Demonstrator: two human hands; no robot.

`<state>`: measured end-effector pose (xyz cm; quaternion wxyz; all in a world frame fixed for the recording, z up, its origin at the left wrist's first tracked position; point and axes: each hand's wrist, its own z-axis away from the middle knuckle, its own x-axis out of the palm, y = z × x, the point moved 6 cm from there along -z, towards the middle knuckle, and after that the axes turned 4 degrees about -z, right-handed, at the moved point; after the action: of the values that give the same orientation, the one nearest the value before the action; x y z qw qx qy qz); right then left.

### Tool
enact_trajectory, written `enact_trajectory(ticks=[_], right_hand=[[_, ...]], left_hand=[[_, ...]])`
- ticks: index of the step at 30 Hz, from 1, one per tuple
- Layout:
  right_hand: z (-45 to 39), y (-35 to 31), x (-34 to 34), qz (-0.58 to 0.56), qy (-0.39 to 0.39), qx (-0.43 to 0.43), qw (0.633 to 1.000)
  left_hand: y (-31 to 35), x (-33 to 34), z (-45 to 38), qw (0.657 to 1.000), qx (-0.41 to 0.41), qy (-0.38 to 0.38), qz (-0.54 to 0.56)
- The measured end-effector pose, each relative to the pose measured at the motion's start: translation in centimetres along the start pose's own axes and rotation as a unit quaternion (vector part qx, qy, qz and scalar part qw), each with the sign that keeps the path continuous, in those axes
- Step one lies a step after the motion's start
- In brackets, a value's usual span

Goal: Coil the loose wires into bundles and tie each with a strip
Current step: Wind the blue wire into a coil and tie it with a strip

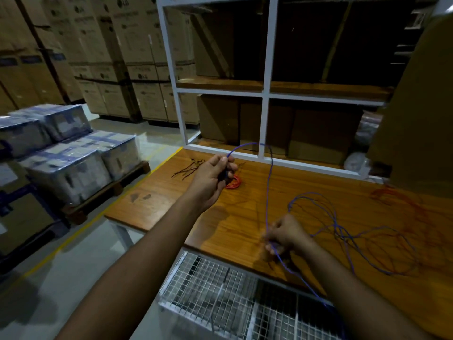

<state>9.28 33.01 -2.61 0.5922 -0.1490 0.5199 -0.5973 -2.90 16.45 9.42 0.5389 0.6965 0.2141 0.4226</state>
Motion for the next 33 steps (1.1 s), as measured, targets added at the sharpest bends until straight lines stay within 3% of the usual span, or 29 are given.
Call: enact_trajectory(ticks=[1, 2, 3, 4, 6, 8, 10, 16, 21, 25, 29, 31, 33], right_hand=[[0.7, -1.4, 0.1, 0.221, -0.006, -0.044, 0.974], [1.9, -3.0, 0.4, 0.399, -0.018, -0.098, 0.911], [3.1, -4.4, 1.1, 0.506, -0.041, -0.152, 0.848], [4.3, -5.8, 1.6, 0.555, -0.058, -0.200, 0.805], [6.5, -8.9, 1.7, 0.566, -0.044, -0.292, 0.770], [7.9, -11.8, 0.2, 0.506, 0.026, -0.376, 0.776], [8.4, -13.7, -2.2, 0.407, 0.096, -0.421, 0.805], [6.5, -14.4, -7.2, 0.176, 0.261, -0.427, 0.847], [4.0, -12.9, -8.2, 0.061, 0.255, -0.346, 0.901], [3.7, -12.5, -8.4, 0.003, 0.266, -0.323, 0.908], [3.4, -12.4, -9.2, 0.045, 0.325, -0.301, 0.896], [2.6, -11.6, -9.1, 0.051, 0.289, -0.277, 0.915], [1.3, -10.3, -8.0, 0.043, 0.165, -0.238, 0.956]], left_hand=[[-0.3, 0.0, 0.0, 1.000, -0.001, 0.007, -0.028], [-0.6, -0.1, 0.0, 0.998, -0.001, 0.014, -0.055], [-1.0, -0.2, 0.0, 0.997, -0.001, 0.018, -0.076], [-1.4, -0.4, 0.0, 0.995, -0.003, 0.023, -0.094], [-2.2, -0.6, 0.1, 0.993, -0.014, 0.019, -0.115], [-2.7, -0.5, 0.4, 0.994, -0.024, 0.005, -0.109], [-2.9, -0.1, 0.8, 0.996, -0.036, -0.008, -0.083], [-2.8, 1.3, 1.8, 0.997, -0.056, -0.050, 0.017], [-2.1, 2.2, 2.3, 0.991, -0.071, -0.085, 0.081], [-2.1, 2.5, 2.6, 0.988, -0.080, -0.117, 0.055], [-2.6, 2.2, 2.9, 0.982, -0.098, -0.156, 0.032], [-2.6, 2.2, 3.2, 0.974, -0.117, -0.177, 0.083], [-2.2, 2.0, 3.2, 0.964, -0.129, -0.176, 0.151]])
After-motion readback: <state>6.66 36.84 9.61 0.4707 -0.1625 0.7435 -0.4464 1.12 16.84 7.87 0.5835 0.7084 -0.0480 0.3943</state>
